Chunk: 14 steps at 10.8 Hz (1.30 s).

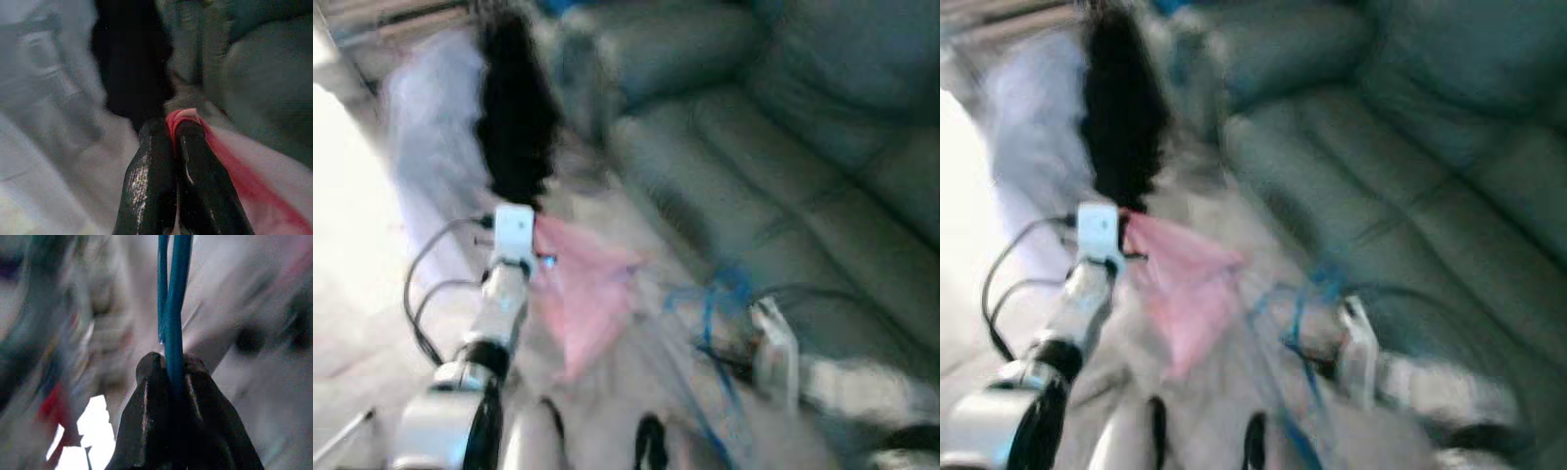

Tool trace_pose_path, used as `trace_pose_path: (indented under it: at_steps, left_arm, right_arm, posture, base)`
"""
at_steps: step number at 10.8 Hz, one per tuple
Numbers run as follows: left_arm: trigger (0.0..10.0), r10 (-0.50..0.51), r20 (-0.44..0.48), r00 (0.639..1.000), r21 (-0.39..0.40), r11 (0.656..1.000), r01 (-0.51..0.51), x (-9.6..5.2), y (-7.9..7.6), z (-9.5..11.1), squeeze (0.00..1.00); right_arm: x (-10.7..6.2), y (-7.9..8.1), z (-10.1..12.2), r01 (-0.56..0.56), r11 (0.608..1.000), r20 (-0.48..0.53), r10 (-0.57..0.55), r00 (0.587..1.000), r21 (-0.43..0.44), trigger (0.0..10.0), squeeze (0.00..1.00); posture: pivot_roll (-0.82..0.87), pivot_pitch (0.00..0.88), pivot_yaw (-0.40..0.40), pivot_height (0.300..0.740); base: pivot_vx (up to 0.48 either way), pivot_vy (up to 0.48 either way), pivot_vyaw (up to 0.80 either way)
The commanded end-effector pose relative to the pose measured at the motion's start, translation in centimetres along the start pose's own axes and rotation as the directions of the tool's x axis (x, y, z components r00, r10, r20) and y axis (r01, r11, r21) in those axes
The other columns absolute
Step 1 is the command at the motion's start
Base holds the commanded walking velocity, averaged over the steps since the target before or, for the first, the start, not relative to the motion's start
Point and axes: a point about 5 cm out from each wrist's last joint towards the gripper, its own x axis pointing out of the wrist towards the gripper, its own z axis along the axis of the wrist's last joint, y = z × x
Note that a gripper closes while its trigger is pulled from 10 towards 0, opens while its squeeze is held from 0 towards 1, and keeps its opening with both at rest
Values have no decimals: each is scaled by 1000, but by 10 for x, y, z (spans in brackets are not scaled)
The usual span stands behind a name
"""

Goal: Hang hanger

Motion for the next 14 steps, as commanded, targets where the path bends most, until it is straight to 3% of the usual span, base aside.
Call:
trace_pose_path:
  at_steps: [1, 2, 3, 4, 5, 6, 7, 8, 9, 10, 11, 14]
  left_arm:
    - [10000, -10, 13, 1000, -4, 1000, 10, 1, -2, 3, 0]
    - [10000, -3, 13, 1000, -4, 1000, 3, 1, 0, 4, 0]
    - [10000, -5, 14, 1000, -1, 1000, 5, 2, -1, 4, 0]
    - [10000, -9, 16, 1000, 6, 1000, 9, 1, -2, 4, 0]
    - [10000, -7, 12, 1000, 16, 1000, 7, 1, 0, 3, 0]
    - [10000, -6, 8, 1000, 25, 1000, 5, 1, 2, 2, 0]
    - [10000, -32, -9, 999, 124, 992, 33, -3, 2, -6, 0]
    - [10000, -81, -56, 995, 193, 977, 91, -8, 1, -18, 0]
    - [10000, -112, -90, 990, 224, 966, 130, -13, 1, -27, 0]
    - [10000, -90, -156, 984, 247, 961, 127, -22, 11, -44, 0]
    - [10000, -53, -195, 979, 252, 962, 102, -28, 20, -55, 0]
    - [10000, -32, -192, 981, 242, 967, 78, -28, 19, -55, 0]
  right_arm:
    - [11, -9, -13, 81, 996, -80, -85, 993, -48, 10000, 0]
    - [10, -28, 7, 245, 964, 67, -240, 969, -98, 10000, 0]
    - [6, -36, 3, 337, 907, -19, -353, 936, -254, 10000, 0]
    - [4, -41, -5, 342, 859, -118, -412, 903, -382, 10000, 0]
    - [-6, -47, -3, 330, 707, -158, -529, 834, -626, 10000, 0]
    - [-12, -50, 3, 355, 599, -127, -613, 780, -717, 10000, 0]
    - [-25, -63, 27, 462, 335, 53, -762, 646, -821, 10000, 0]
    - [-24, -57, 49, 531, 205, 231, -732, 641, -822, 10000, 0]
    - [-24, -53, 60, 560, 116, 331, -702, 631, -821, 10000, 0]
    - [-19, -47, 70, 597, 47, 432, -645, 630, -801, 10000, 0]
    - [-16, -46, 74, 627, 24, 485, -612, 625, -778, 10000, 0]
    - [-15, -51, 71, 616, 42, 474, -599, 646, -786, 10000, 0]
  posture:
    - [-43, 159, -66, 740]
    - [-48, 158, -63, 740]
    - [-44, 157, -62, 740]
    - [-43, 155, -60, 740]
    - [-43, 157, -61, 740]
    - [-43, 157, -61, 740]
    - [-44, 156, -63, 740]
    - [-42, 154, -66, 740]
    - [-42, 154, -66, 740]
    - [-41, 158, -63, 740]
    - [-41, 161, -63, 740]
    - [-44, 165, -67, 740]
  base:
    - [0, 0, 0]
    - [0, 0, 0]
    - [0, 0, 0]
    - [0, 0, 0]
    - [0, 0, 0]
    - [0, 0, 0]
    - [0, 0, 0]
    - [0, 0, 0]
    - [0, 0, 0]
    - [0, 0, 0]
    - [0, 0, 0]
    - [0, 0, 0]
